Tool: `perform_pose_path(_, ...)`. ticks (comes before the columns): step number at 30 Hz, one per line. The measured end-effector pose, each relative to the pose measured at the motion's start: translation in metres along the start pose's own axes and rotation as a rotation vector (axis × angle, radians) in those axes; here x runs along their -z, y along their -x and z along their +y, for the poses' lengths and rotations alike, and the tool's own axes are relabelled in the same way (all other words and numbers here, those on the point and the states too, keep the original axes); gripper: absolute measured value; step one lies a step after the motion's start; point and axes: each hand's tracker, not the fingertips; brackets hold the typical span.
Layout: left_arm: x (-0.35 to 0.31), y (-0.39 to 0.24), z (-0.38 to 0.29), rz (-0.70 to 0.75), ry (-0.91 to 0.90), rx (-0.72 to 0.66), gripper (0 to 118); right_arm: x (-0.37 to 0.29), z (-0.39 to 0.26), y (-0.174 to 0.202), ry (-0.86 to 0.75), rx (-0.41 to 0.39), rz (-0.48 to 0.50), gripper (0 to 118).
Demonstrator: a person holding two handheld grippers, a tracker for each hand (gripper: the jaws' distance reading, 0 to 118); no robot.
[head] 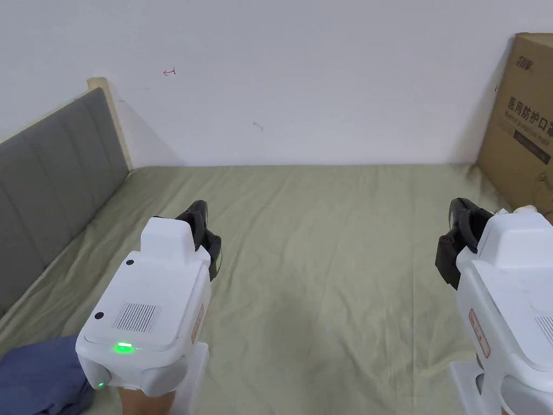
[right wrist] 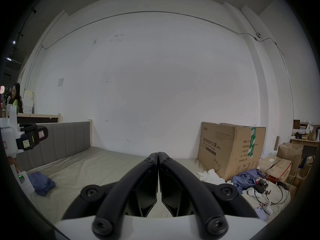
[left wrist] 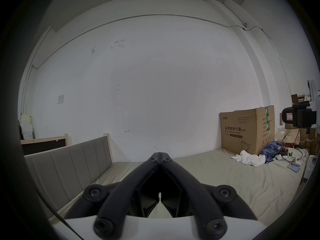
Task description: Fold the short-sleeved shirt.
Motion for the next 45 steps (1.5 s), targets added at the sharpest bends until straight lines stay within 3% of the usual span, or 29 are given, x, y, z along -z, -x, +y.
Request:
perform_pose_path(14,0.001,0.003,-0.001,0.023,0.005,0.003,0,0.000,-0.001,0.000,0.010,0.002,-0.001,2)
perform_pose_path(16,0.001,0.004,-0.001,0.029,0.004,-0.009,8,-0.001,-0.001,-0.001,0.014,0.001,-0.005,7)
perform_pose_path(17,0.002,0.006,-0.001,0.033,0.008,-0.016,16,-0.001,-0.001,-0.001,0.017,0.002,-0.009,18)
perform_pose_path(19,0.003,0.006,-0.001,0.038,0.007,-0.025,54,0.000,-0.002,-0.004,0.021,0.014,-0.005,59)
perform_pose_path(21,0.004,0.008,-0.002,0.044,0.007,-0.027,96,0.001,-0.003,-0.004,0.024,0.022,-0.007,93)
perform_pose_path(23,0.005,0.007,-0.001,0.044,0.007,-0.026,118,0.001,-0.004,-0.005,0.020,0.028,-0.016,108)
perform_pose_path(26,0.002,0.007,0.000,0.046,-0.010,-0.020,118,0.000,-0.005,-0.006,0.019,0.035,-0.021,117)
perform_pose_path(45,0.002,0.004,0.000,0.060,-0.025,-0.013,118,0.000,-0.006,-0.009,0.024,0.045,-0.029,118)
